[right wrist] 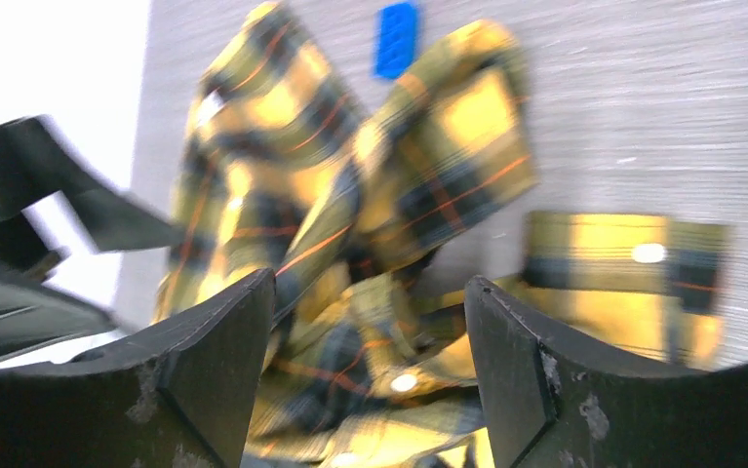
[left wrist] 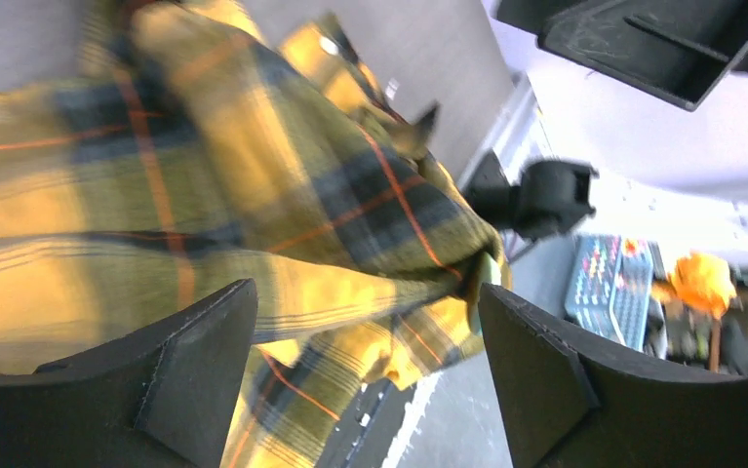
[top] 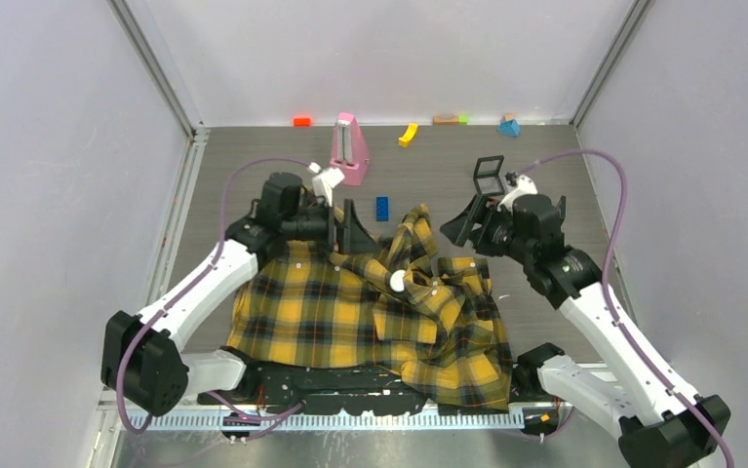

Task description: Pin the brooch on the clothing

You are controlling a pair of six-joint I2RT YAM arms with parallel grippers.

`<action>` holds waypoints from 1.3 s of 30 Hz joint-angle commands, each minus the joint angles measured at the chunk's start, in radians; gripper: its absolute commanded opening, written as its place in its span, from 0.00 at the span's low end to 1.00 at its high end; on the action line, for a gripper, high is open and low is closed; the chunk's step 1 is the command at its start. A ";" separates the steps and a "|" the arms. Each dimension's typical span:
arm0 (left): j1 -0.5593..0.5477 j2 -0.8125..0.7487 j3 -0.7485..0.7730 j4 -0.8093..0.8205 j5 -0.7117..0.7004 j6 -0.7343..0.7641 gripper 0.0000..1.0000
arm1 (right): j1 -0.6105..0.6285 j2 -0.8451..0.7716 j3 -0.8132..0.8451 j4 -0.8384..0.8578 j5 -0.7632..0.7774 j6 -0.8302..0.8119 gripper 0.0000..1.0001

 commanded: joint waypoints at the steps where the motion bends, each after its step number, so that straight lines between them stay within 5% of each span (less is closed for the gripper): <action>1: 0.117 -0.030 0.135 -0.223 -0.100 0.106 0.88 | 0.000 0.103 0.190 -0.302 0.445 -0.104 0.77; 6: 0.161 -0.014 0.297 -0.356 -0.216 0.244 0.93 | -0.039 0.316 0.334 -0.400 0.648 -0.189 0.81; 15: 0.167 0.031 0.348 -0.412 -0.548 0.435 0.94 | -0.252 0.642 0.440 -0.307 0.537 -0.281 0.81; 25: 0.167 0.048 0.285 -0.387 -0.536 0.442 0.94 | -0.399 0.996 0.609 -0.260 0.495 -0.404 0.75; 39: 0.167 0.090 0.277 -0.386 -0.515 0.449 0.94 | -0.512 1.188 0.734 -0.270 0.505 -0.469 0.76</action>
